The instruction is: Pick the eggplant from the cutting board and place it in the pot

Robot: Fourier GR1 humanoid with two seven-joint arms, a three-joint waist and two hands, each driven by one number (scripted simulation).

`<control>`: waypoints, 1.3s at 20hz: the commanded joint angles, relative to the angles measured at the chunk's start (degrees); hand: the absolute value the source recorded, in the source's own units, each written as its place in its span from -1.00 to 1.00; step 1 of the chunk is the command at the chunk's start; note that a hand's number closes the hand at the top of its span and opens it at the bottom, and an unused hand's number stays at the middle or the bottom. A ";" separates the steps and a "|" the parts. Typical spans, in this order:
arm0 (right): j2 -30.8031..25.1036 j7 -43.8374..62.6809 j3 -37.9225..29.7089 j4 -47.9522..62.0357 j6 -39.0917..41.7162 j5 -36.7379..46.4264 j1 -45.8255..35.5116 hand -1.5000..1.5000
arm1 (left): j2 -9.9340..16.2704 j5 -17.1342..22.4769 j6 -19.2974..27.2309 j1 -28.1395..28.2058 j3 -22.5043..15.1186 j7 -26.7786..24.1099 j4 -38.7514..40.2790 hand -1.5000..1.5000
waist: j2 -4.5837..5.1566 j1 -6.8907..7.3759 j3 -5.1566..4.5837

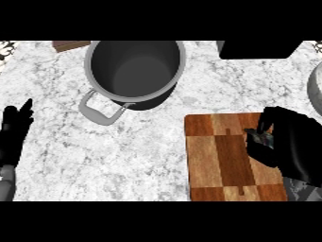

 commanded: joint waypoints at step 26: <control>27.37 3.81 -11.96 25.27 10.85 0.06 -54.33 1.00 | -1.72 -1.47 -1.68 -4.81 0.66 1.81 2.09 0.00 | 0.65 1.87 -0.04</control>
